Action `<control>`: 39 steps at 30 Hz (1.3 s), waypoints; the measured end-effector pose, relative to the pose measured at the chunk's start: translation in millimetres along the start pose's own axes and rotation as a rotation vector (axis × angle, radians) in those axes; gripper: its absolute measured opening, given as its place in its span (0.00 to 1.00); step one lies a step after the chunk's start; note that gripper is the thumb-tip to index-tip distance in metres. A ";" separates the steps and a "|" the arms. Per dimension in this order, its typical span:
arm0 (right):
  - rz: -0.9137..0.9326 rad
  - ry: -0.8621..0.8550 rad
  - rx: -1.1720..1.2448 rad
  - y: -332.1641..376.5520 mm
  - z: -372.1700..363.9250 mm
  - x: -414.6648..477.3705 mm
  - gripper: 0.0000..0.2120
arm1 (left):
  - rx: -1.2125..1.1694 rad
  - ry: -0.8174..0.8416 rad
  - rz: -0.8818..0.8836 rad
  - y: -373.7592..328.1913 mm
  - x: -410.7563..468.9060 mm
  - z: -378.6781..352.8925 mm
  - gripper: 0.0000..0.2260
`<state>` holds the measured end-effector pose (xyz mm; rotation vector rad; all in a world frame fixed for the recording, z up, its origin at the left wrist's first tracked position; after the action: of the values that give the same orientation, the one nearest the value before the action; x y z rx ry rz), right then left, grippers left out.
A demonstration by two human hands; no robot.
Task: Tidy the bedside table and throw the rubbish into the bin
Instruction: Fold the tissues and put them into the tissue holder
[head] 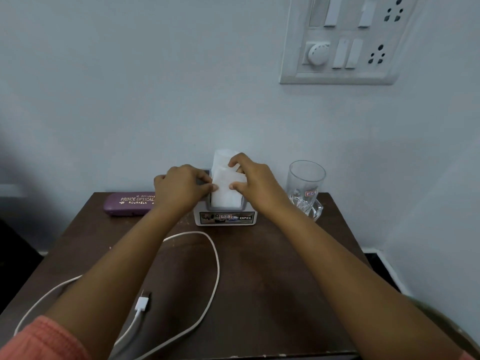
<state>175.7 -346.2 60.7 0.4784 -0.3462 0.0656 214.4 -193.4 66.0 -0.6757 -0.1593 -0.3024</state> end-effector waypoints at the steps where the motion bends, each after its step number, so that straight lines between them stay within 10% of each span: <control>1: 0.010 -0.025 0.020 0.7 -1.3 -1.1 0.18 | -0.003 -0.023 0.020 0.7 -0.5 -1.9 0.08; 8: -0.110 -0.200 0.059 -13.1 -0.8 -13.9 0.40 | -0.123 -0.153 -0.019 12.7 -6.8 -11.4 0.16; 16: -0.258 0.112 0.192 -21.5 -12.5 -3.8 0.51 | -0.562 0.312 -0.051 5.6 15.3 -29.4 0.45; 35: -0.157 0.237 -0.233 -15.4 -11.7 30.1 0.38 | -0.282 0.303 -0.102 8.8 36.6 -19.2 0.21; 39: -0.120 0.205 -0.220 -15.2 -12.0 24.3 0.39 | -0.376 0.273 -0.138 6.5 30.3 -17.4 0.30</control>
<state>204.4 -354.6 52.4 0.2709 -0.1213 -0.0401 246.0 -206.4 56.1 -0.9888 0.1168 -0.5620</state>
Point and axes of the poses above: each hand's wrist, its own x-axis towards the middle knuckle, its own z-axis out of the back of the hand, y = z × x, the point moved 4 cm from there along x, towards the middle knuckle, and after that the axes turned 12 degrees about -x, right-handed, at the moved point
